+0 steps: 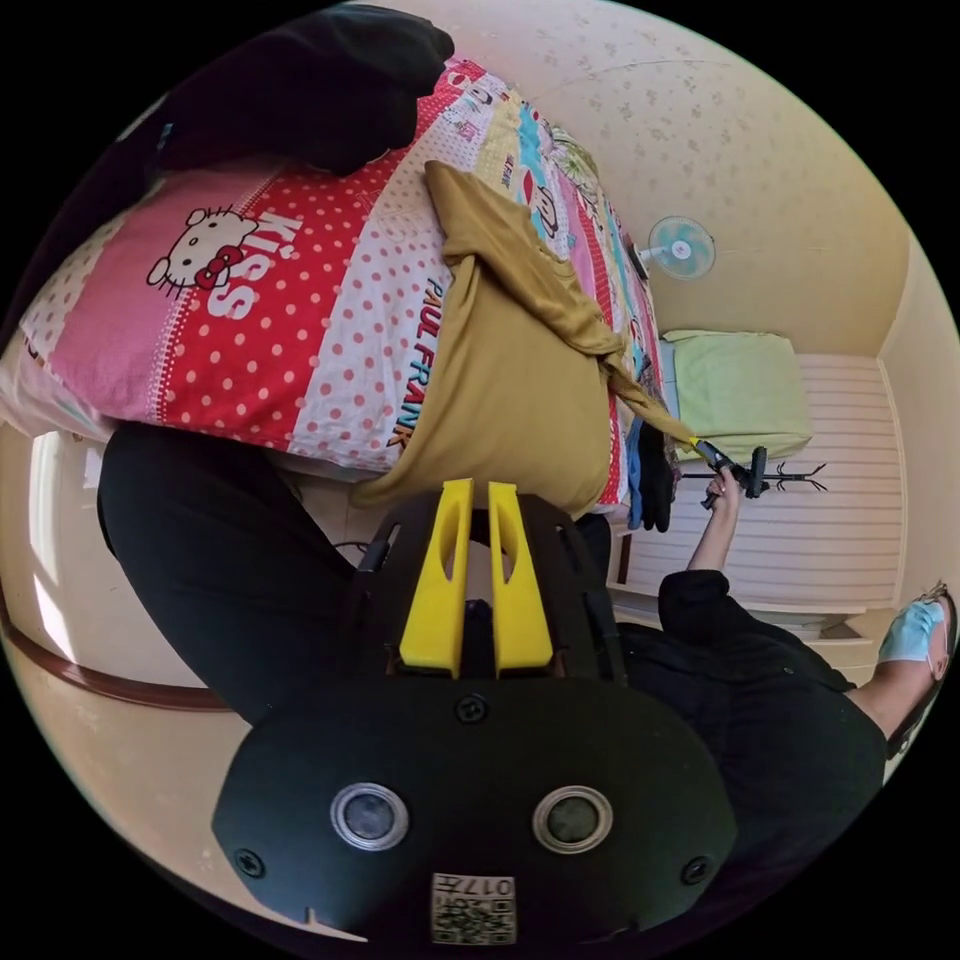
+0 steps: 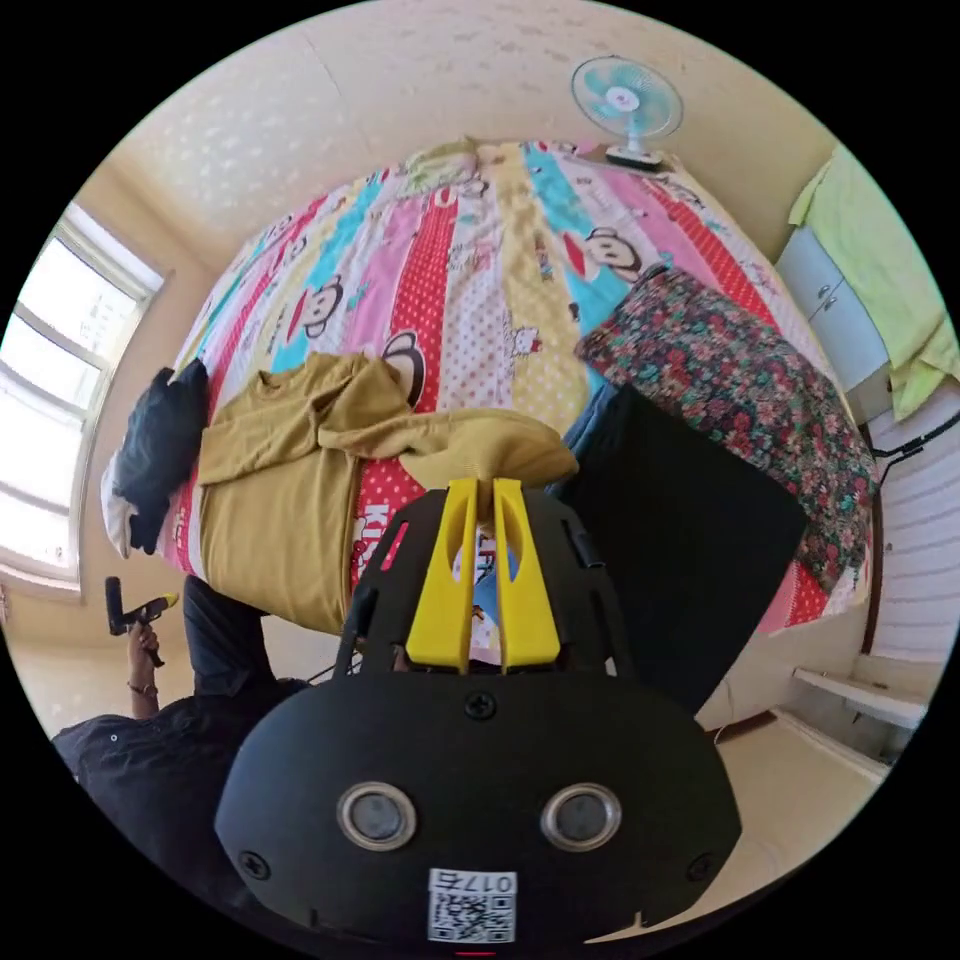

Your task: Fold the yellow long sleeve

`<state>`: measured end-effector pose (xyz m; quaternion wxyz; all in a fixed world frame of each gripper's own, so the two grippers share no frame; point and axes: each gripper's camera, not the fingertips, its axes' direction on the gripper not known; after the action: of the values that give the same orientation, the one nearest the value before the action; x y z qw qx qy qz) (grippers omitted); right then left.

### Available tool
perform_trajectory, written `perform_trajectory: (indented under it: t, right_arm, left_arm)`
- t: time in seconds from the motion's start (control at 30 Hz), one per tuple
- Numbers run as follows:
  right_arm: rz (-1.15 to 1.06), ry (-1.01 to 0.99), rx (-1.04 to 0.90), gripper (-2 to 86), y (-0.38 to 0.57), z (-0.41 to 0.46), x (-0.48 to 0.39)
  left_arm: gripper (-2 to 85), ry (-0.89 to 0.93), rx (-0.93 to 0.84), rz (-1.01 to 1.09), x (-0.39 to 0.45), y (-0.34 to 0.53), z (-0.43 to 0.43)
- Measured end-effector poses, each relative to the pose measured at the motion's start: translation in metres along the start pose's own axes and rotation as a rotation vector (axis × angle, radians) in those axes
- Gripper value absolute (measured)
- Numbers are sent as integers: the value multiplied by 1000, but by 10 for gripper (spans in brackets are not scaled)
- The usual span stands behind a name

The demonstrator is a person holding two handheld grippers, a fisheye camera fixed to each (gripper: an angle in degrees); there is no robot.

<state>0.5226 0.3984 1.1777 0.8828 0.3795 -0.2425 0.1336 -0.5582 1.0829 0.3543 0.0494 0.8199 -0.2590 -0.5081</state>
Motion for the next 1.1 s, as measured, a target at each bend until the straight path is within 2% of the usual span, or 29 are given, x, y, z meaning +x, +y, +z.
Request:
perform_trajectory:
  t: [0.07, 0.13, 0.3, 0.4, 0.47, 0.57, 0.63, 0.73, 0.83, 0.87, 0.93, 1.0, 1.1]
  right_arm:
    - [98, 86, 123, 33, 25, -60, 22]
    - [189, 164, 162, 34, 41, -79, 48]
    - [453, 210, -34, 52, 85, -35, 125]
    - [508, 151, 3, 80, 122, -30, 124]
    - [517, 69, 166, 88, 140, -50, 110]
    - [443, -68, 299, 96, 125, -77, 96]
    - [419, -72, 253, 109, 95, -80, 96]
    - [499, -14, 97, 140, 36, -53, 118]
    - [612, -26, -77, 120, 4, 4, 154]
    - [657, 42, -113, 100, 3, 17, 162]
    - [615, 118, -74, 68, 0, 6, 158]
    - [458, 120, -14, 49, -3, -19, 141]
    - [302, 47, 281, 39, 35, -91, 118]
  left_arm:
    - [39, 6, 5, 0, -5, -3, -4]
    - [38, 27, -1, 6, -8, -7, -2]
    - [37, 85, -25, 30, -10, -14, 6]
    - [37, 89, -52, 24, -15, -12, 7]
    - [37, 87, -50, 5, -22, -10, 1]
    - [37, 94, -31, -13, -29, -12, -12]
    - [37, 103, -8, -2, -30, -14, -21]
    - [37, 98, 19, 23, -26, -15, -32]
    - [35, 111, 46, 33, -25, -11, -39]
    - [34, 119, 53, 26, -28, -9, -41]
    - [34, 135, 63, 2, -35, -4, -44]
    - [32, 153, 78, -18, -42, 0, -49]
    - [28, 150, 86, -48, -55, 4, -57]
